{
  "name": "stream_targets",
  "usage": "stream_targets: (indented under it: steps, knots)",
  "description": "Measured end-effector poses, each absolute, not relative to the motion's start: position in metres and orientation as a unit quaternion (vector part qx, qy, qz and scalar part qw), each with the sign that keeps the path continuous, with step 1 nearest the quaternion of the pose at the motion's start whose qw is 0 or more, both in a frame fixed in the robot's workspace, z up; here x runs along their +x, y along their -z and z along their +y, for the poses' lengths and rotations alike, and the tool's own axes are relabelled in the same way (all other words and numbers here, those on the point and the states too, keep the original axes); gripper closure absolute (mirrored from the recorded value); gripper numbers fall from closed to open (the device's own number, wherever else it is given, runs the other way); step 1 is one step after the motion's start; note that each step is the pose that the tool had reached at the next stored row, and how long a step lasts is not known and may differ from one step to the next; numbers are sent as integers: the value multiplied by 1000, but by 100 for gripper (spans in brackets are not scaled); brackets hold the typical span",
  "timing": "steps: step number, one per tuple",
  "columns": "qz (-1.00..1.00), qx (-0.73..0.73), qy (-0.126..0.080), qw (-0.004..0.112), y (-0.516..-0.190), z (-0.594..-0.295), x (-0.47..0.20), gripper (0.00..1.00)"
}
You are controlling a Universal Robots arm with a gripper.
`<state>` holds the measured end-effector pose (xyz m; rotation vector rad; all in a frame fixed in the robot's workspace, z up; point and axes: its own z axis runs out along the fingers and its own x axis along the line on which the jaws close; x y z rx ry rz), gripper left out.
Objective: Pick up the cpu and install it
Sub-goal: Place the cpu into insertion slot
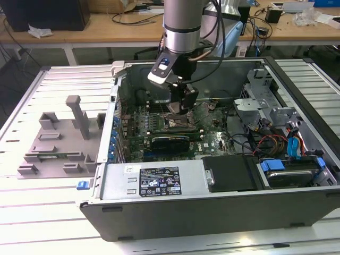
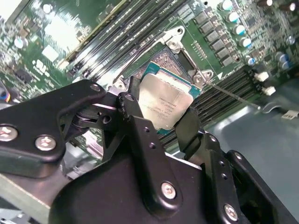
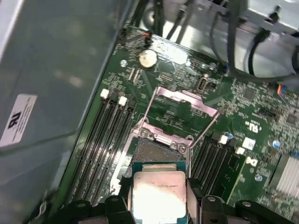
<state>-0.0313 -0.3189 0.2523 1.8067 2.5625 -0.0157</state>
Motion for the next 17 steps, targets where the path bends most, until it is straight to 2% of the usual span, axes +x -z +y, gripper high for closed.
stream_targets:
  steps: [15, 17]
  knots:
    - [730, 684, 4, 1, -244, -319, -31, 45]
    - [730, 684, 7, 4, -243, -319, -31, 45]
